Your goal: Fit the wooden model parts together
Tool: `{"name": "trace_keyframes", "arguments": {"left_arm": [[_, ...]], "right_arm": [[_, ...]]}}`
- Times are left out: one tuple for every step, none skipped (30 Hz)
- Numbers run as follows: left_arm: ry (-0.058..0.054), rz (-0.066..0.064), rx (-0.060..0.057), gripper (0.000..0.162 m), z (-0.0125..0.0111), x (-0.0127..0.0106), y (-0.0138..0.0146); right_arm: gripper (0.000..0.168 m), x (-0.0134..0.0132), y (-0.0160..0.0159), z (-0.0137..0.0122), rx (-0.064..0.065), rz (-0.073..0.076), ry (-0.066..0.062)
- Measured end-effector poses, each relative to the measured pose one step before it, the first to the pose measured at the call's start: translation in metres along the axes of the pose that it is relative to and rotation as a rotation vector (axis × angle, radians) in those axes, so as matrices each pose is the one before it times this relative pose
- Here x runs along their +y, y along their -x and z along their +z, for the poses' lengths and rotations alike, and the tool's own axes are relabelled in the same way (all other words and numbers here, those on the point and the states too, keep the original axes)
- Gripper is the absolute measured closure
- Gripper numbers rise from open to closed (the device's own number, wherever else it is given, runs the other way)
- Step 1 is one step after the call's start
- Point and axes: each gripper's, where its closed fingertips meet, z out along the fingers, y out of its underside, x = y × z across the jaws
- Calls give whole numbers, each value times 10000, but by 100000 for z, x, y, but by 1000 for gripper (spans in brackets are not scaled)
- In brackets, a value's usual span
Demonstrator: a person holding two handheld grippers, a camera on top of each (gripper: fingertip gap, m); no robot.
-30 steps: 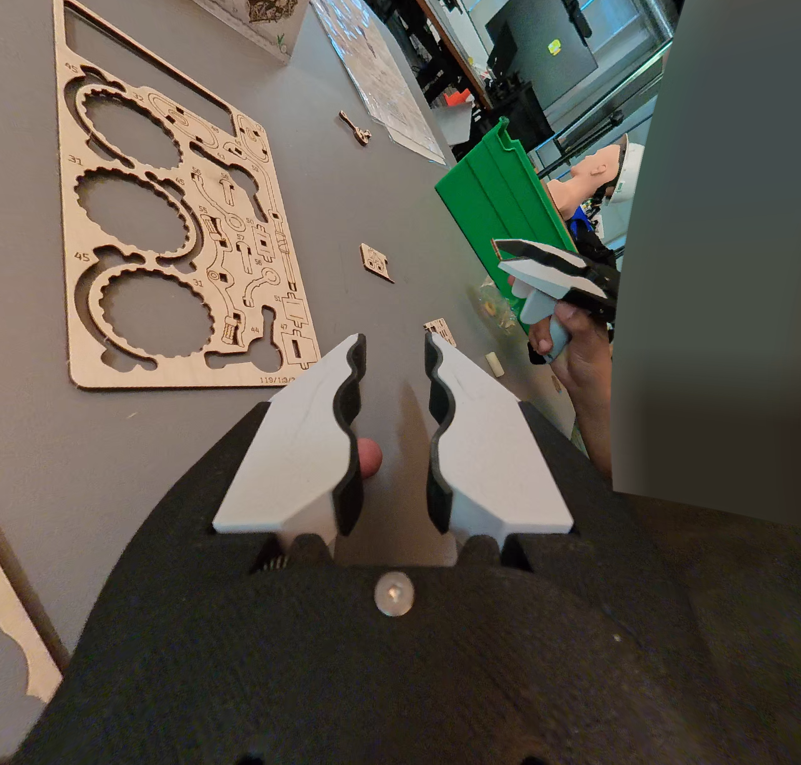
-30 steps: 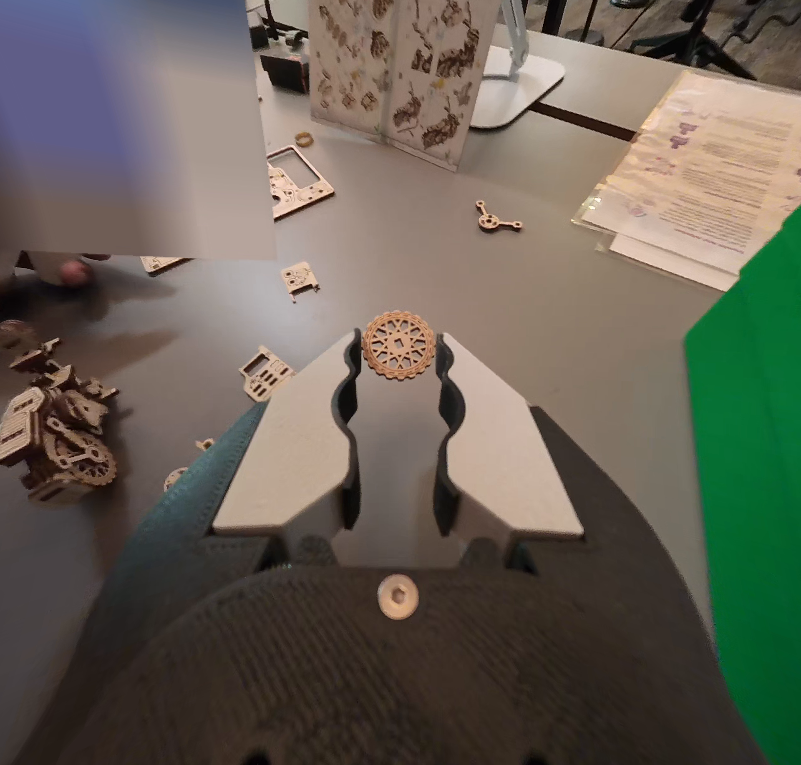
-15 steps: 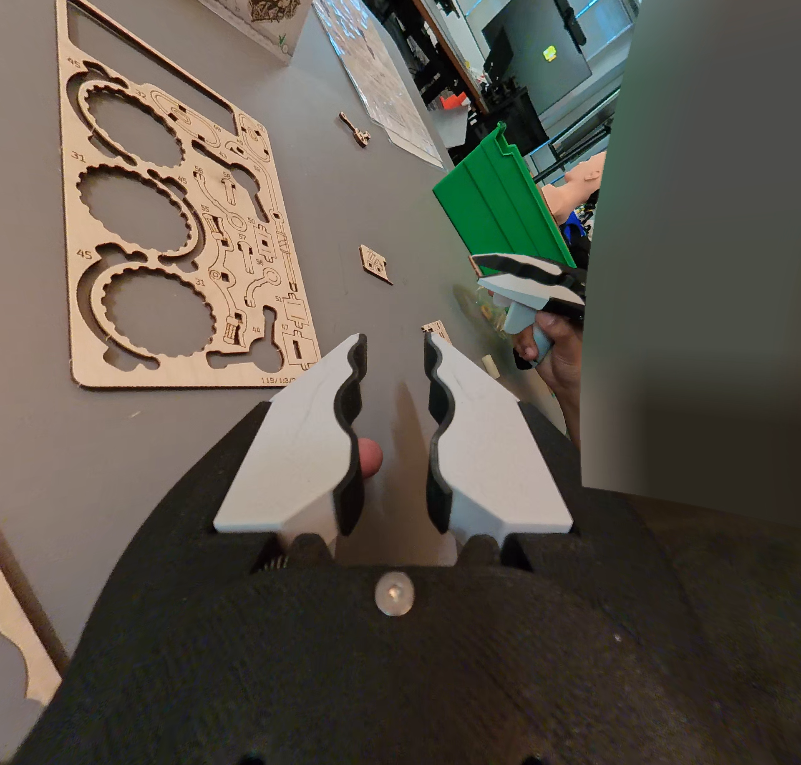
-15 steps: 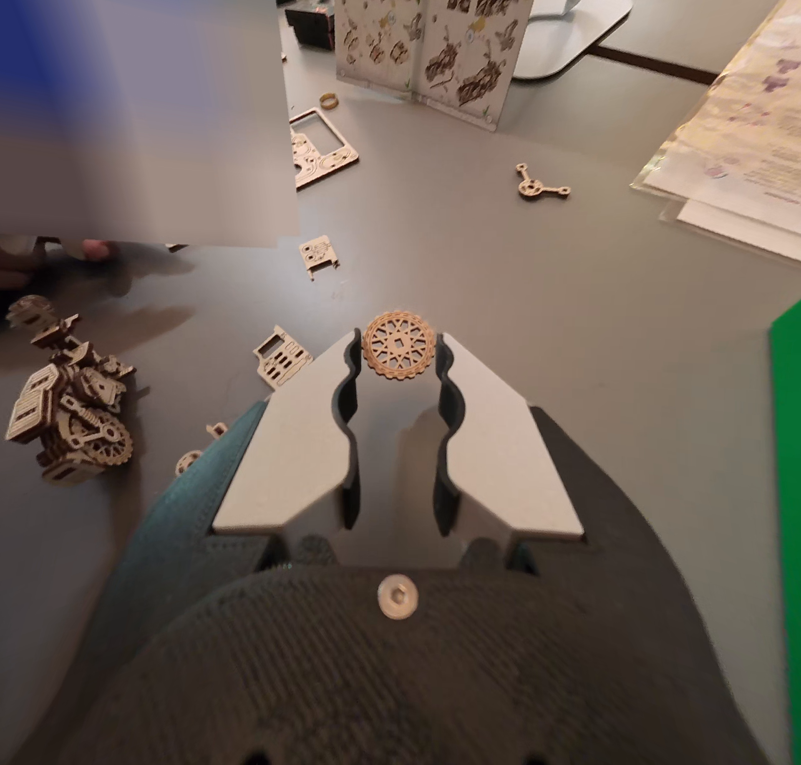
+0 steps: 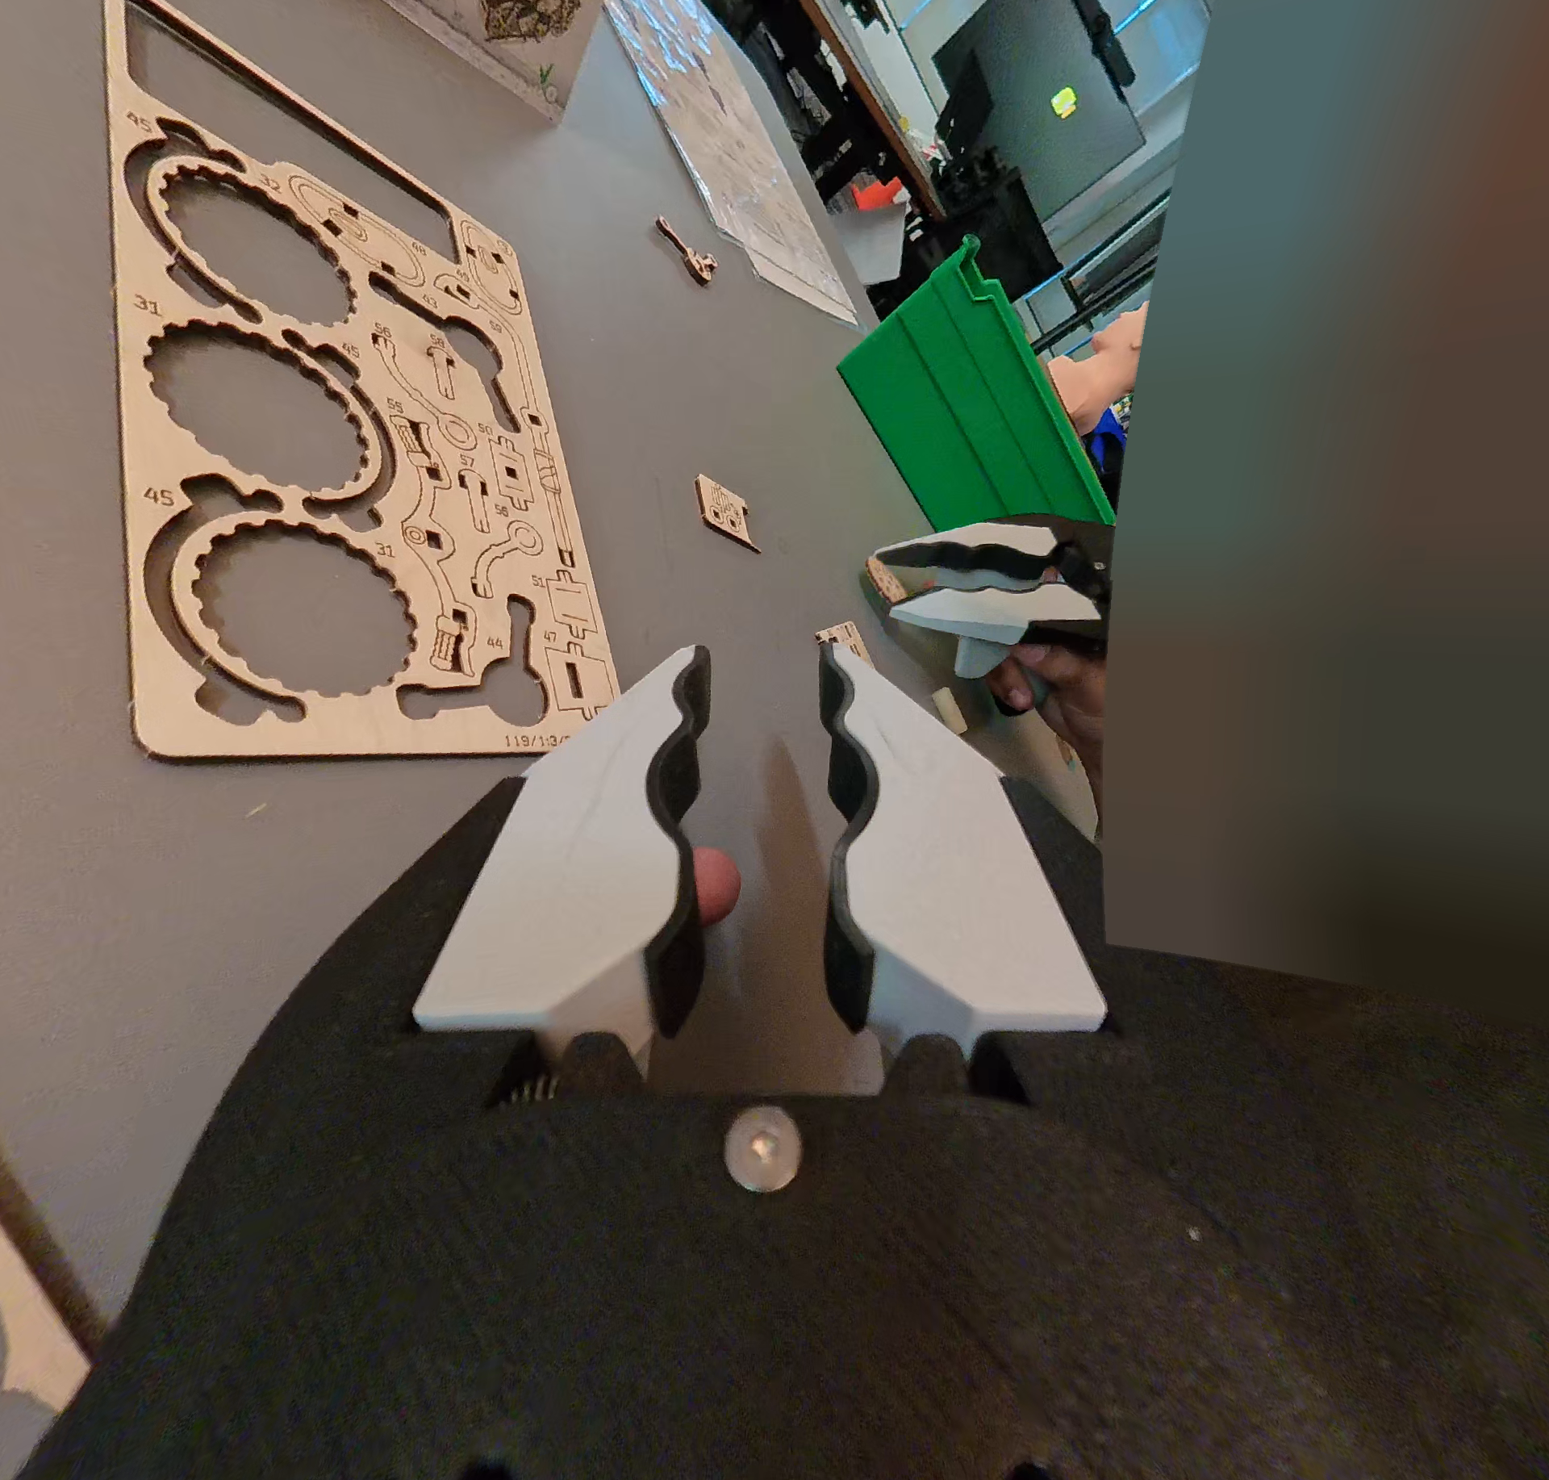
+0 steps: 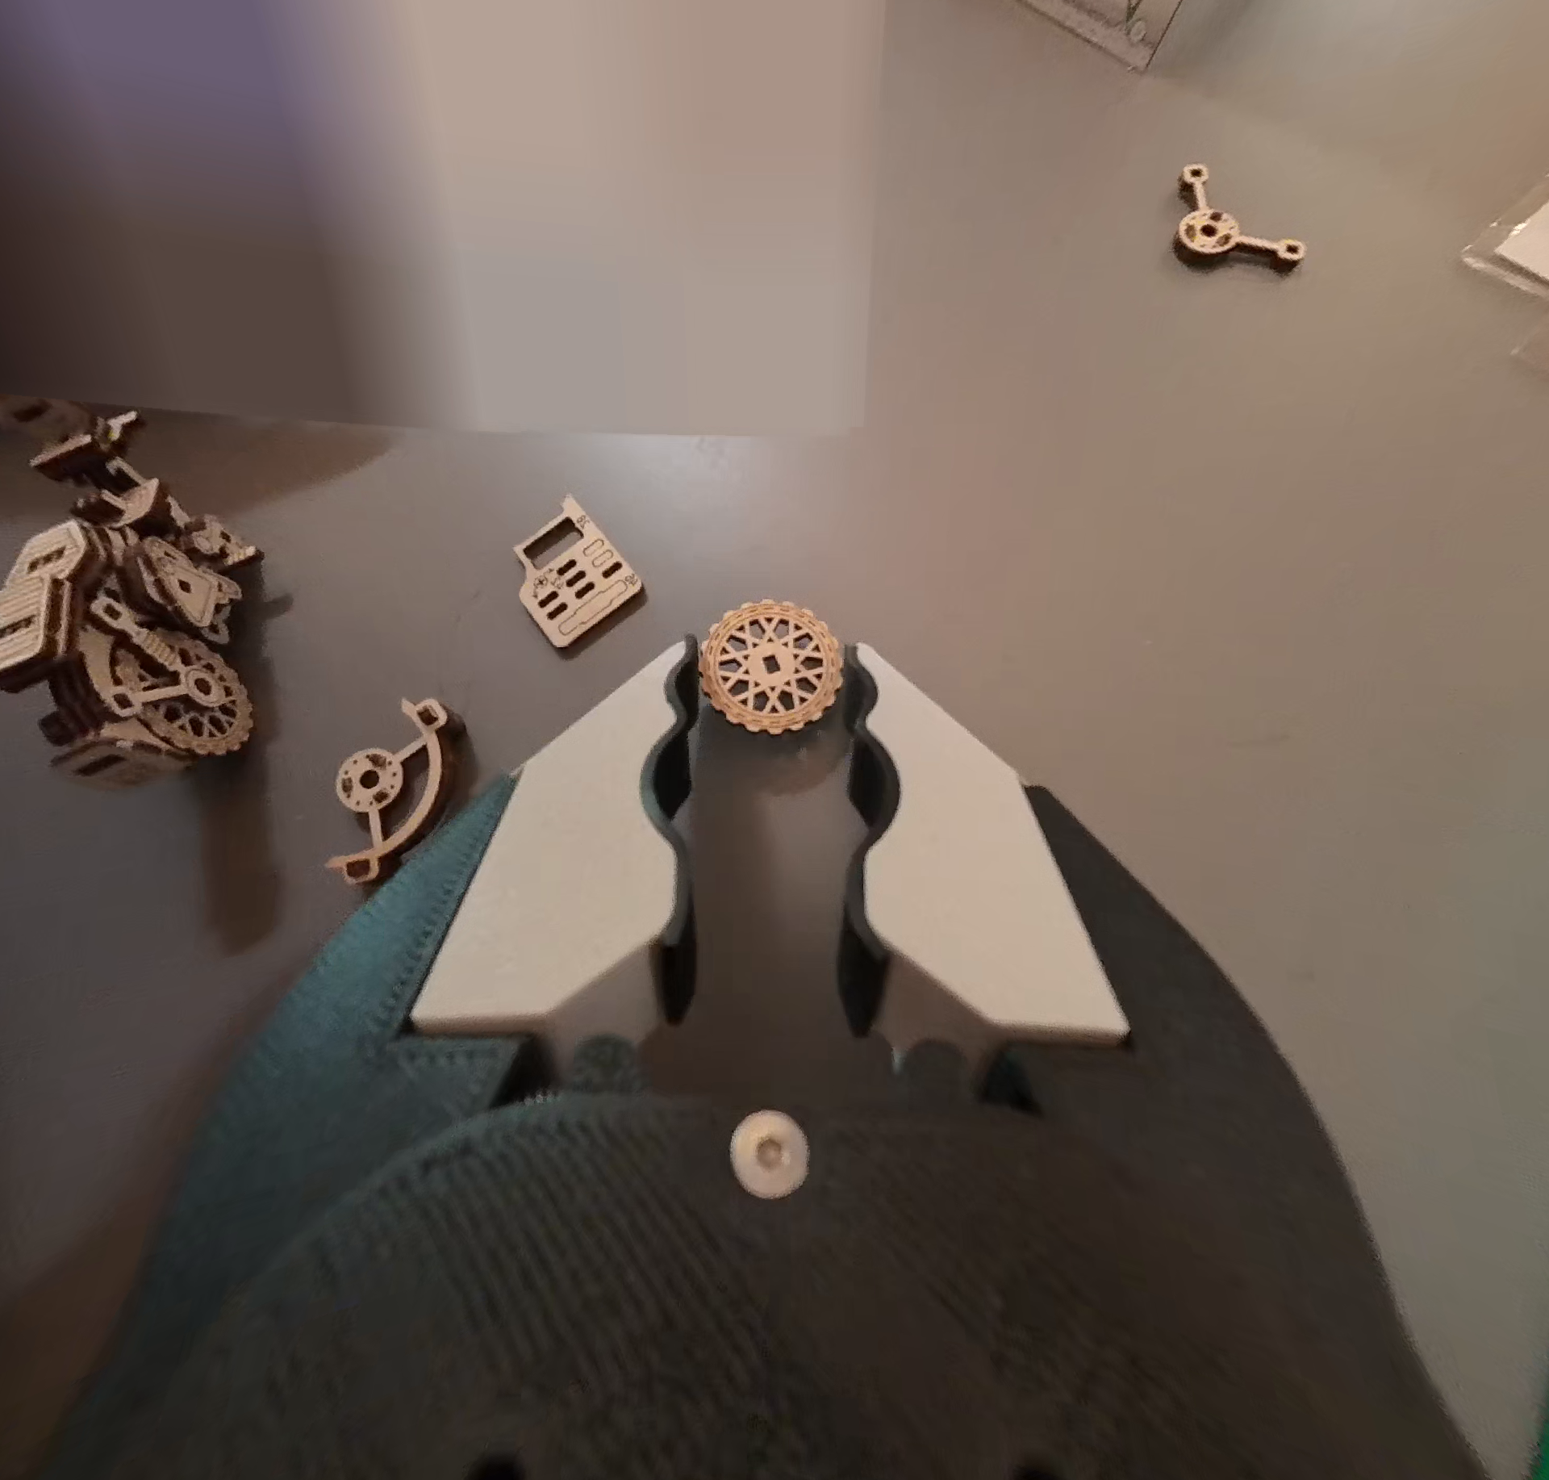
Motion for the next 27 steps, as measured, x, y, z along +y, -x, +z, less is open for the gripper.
{"name": "trace_keyframes", "arguments": {"left_arm": [[4, -2, 2, 140, 16, -3, 9], [-3, -4, 3, 140, -7, -5, -3], [-8, -10, 6, 140, -6, -16, 5], [-3, -12, 8, 140, -1, -7, -2], [0, -9, 5, 140, -3, -3, 4], [2, -7, 6, 140, 5, 0, 0], [-2, -4, 3, 140, -7, -5, -2], [-1, -3, 2, 140, 0, -1, -5], [1, -5, 6, 140, 5, -1, 1], [-2, -7, 4, 140, -4, -13, -2], [-1, -8, 5, 140, -6, 4, -1], [-1, -6, 4, 140, 7, -4, 3], [-1, -4, 2, 140, -5, -11, 4], [0, 0, 1, 140, 0, 0, -1], [0, 4, -3, 140, 5, 10, -2], [2, 4, -2, 140, -4, -4, -2], [0, 2, 1, 140, 0, 0, -1], [-2, -3, 7, 140, -8, -4, -8], [-4, -12, 11, 140, -9, -11, -3], [-5, -20, 9, 140, -3, -14, 7], [4, -23, 9, 140, 12, -7, 1], [3, -13, 6, 140, 7, -6, 1], [-6, -1, -5, 140, -2, -17, 14], [1, 6, -4, 140, 5, 11, 1], [4, 11, -4, 140, 4, 1, 2], [-1, 10, -4, 140, 4, 3, -4], [-2, 5, -2, 140, -2, 5, 2]], "right_arm": [[134, 4, 29, 58, -57, -33, 21], [134, -11, 29, 45, -59, -38, 21], [135, -2, 43, 34, -51, -52, 15], [135, 15, -1, 18, -7, -54, 16], [135, 27, 5, 23, -2, -53, 19], [135, 15, 64, 15, -20, -49, 8], [135, -17, 72, -4, -15, -52, -6], [135, -33, 57, -4, 9, -66, -13], [135, -73, 61, -40, 25, -105, -26], [135, -92, 24, -65, 57, -126, -25], [135, -92, 30, -75, 53, -115, -15], [135, -76, 23, -73, 37, -94, -18], [135, -54, 54, -61, 14, -73, -25], [135, -44, 54, -65, -8, -54, -28], [135, -8, 65, -44, -28, -36, -24], [135, 21, 126, -19, -79, -28, -25], [135, 21, 164, -25, -107, -43, -47], [135, 48, 113, -19, -72, -27, -38], [135, 111, 94, 0, -80, 6, 12], [134, 178, 61, 30, -74, 39, 63], [133, 184, 31, 42, -43, 31, 65], [132, 115, 27, 34, -17, 13, 32], [131, 65, 33, 28, -21, 10, 13], [130, 43, 63, 10, -31, 10, 14], [129, 4, 23, -1, -5, 2, 3], [129, -21, -34, -19, 31, 0, -14], [129, -16, 1, -25, 3, 4, -13]]}}
